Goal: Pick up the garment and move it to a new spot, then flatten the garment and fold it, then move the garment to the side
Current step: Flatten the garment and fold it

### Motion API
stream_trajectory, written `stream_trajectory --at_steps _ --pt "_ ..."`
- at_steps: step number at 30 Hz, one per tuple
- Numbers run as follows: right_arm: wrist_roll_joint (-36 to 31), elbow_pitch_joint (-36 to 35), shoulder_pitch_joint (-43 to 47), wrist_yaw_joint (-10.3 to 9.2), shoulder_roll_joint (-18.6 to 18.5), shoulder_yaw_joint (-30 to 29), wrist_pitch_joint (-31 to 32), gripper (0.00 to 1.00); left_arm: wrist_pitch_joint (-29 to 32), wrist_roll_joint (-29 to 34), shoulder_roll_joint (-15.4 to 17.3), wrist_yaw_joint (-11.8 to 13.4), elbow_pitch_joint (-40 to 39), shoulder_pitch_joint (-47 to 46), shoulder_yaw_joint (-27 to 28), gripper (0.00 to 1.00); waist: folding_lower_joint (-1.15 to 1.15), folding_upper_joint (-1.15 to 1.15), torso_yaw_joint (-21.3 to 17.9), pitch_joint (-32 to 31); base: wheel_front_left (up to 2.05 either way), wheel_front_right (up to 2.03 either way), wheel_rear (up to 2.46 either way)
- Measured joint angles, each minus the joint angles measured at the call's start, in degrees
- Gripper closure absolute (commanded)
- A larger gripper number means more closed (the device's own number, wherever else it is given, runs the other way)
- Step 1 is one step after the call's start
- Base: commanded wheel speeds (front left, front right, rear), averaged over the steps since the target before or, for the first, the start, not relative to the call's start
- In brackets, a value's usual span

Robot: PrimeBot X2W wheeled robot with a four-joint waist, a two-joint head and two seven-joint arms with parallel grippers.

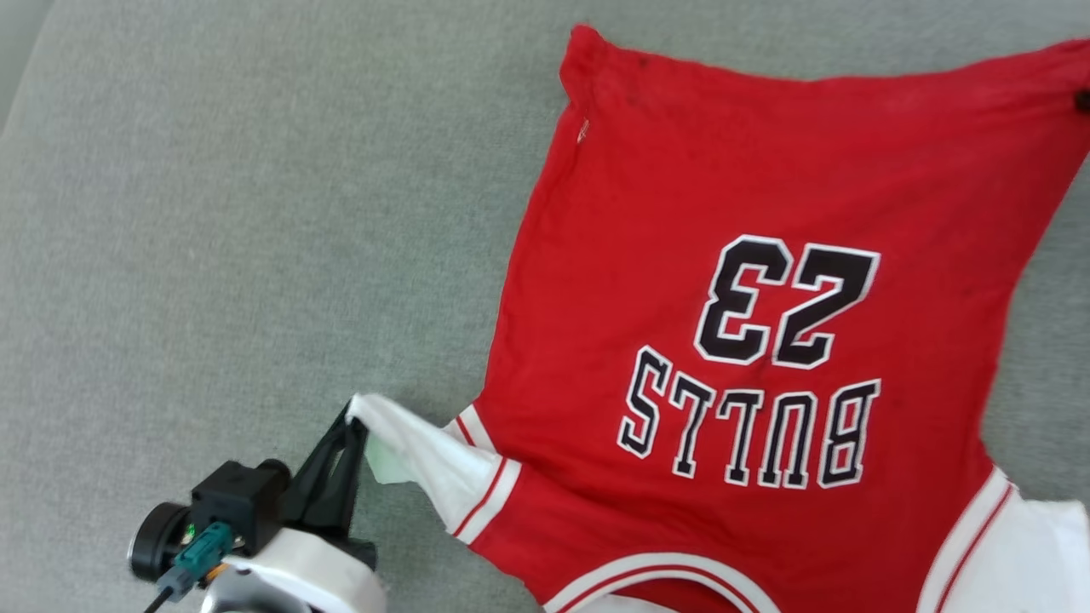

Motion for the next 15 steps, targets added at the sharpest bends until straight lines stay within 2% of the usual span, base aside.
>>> stream_trajectory --at_steps 7,15 --pt "4.20 -8.71 8.00 0.00 -9.27 5.28 -3.31 1.00 -0.01 -1.26 2.29 1.54 -1.12 4.39 1.16 1.00 0.00 0.00 -3.89 -5.71 0.00 0.00 0.00" --pt "9.73 -16.46 23.75 0.00 -19.73 6.14 -10.57 1.00 -0.01 -2.36 3.66 2.33 -1.99 7.53 1.81 1.00 0.00 0.00 -8.32 -9.68 0.00 0.00 0.00"
